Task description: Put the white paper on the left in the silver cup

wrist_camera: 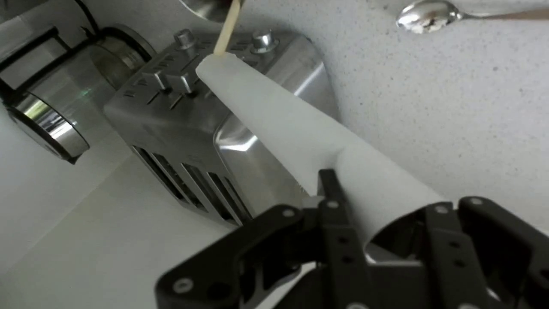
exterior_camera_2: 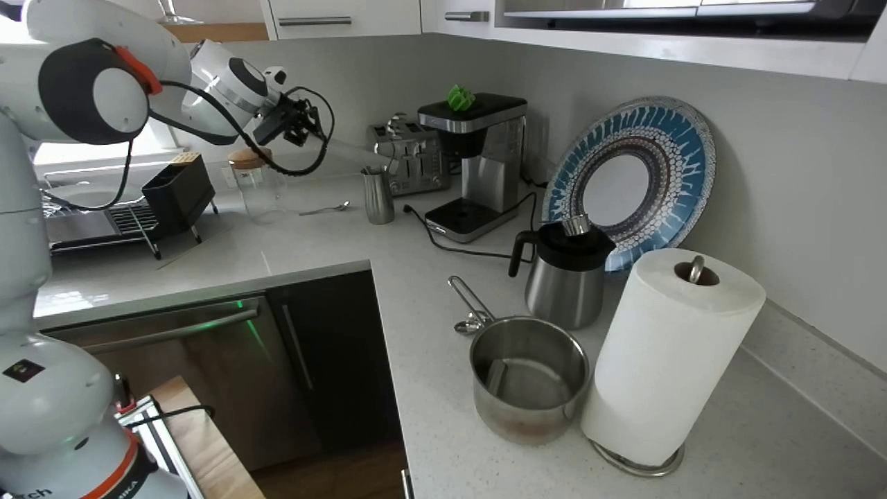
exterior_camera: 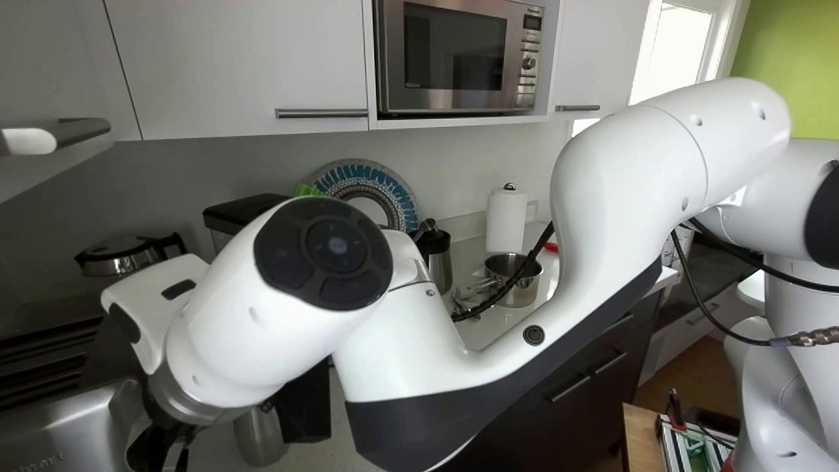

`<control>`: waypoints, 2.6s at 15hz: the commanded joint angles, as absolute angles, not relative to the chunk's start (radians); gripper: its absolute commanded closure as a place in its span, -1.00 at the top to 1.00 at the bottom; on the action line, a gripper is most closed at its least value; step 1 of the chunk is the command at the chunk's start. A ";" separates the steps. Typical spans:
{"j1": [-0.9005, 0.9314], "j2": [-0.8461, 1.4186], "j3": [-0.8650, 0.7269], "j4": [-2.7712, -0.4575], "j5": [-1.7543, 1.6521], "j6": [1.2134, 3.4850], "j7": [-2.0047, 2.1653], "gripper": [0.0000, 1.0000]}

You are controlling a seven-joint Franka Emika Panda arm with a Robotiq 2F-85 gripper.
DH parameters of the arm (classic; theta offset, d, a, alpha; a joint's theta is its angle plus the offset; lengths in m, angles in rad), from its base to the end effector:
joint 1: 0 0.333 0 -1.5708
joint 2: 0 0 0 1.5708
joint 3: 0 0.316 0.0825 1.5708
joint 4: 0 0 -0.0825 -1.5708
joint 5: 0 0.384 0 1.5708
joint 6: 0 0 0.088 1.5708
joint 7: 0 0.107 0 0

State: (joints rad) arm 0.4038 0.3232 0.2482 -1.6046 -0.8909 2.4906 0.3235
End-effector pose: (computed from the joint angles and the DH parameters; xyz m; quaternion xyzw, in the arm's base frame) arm 0.5647 0.4078 0.5104 0.8291 0.3803 0.3793 0.1551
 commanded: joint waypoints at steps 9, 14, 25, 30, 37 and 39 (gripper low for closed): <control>0.295 0.283 0.344 -1.762 -0.365 2.868 0.018 -0.92; 0.326 0.263 0.331 -1.773 -0.255 2.915 -0.022 -0.98; 0.258 0.184 0.418 -1.788 -0.137 2.692 -0.124 -0.98; 0.310 0.166 0.359 -1.749 -0.136 2.556 -0.106 -0.92; 0.290 0.153 0.384 -1.752 0.002 2.492 -0.174 -0.98; 0.269 0.112 0.402 -1.762 0.161 2.450 -0.251 -0.98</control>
State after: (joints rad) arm 0.2929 0.1674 0.3788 -1.7525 -0.0256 2.5254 -0.1485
